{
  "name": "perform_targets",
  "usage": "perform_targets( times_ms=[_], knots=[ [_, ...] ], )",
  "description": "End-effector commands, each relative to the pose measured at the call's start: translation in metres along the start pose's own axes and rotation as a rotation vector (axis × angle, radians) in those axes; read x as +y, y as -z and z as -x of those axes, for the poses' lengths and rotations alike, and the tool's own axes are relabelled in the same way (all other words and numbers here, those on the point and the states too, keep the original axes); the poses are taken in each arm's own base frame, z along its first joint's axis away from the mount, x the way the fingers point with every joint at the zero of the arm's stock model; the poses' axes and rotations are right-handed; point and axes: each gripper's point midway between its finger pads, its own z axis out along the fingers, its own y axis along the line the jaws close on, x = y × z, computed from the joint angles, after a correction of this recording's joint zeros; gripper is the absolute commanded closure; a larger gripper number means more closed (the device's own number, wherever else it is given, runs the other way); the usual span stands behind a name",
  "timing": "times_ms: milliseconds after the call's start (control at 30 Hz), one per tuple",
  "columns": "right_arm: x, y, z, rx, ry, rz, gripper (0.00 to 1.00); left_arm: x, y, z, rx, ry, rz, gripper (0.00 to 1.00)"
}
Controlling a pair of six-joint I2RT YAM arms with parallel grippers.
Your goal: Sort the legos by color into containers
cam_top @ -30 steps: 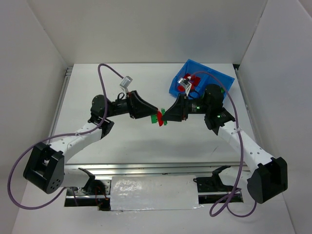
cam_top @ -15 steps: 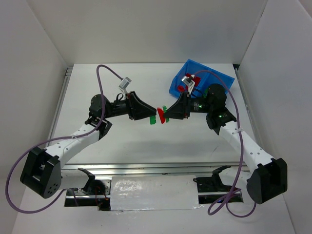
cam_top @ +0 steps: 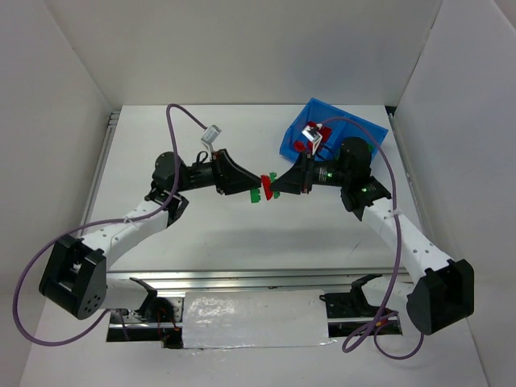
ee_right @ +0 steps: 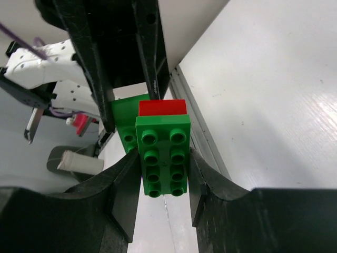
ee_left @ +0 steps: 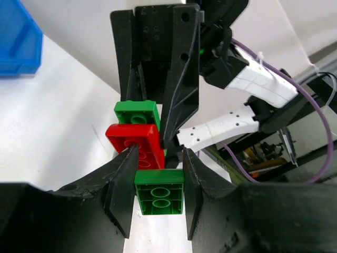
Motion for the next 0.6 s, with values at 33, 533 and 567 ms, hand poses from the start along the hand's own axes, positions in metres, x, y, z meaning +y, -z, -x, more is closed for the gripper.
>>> perform_targets(
  times_ms=[33, 533, 567],
  knots=[
    [-0.008, 0.010, 0.036, -0.144, 0.044, -0.164, 1.00, -0.004, -0.003, 0.023, -0.025, -0.133, 0.059, 1.00],
    [0.027, 0.211, 0.071, -0.942, -0.199, -0.970, 1.00, 0.108, -0.118, 0.062, -0.010, -0.149, 0.317, 1.00],
    [0.030, 0.214, 0.062, -0.930, -0.214, -0.975, 1.00, 0.097, -0.139, 0.074, -0.023, -0.189, 0.277, 1.00]
  ],
)
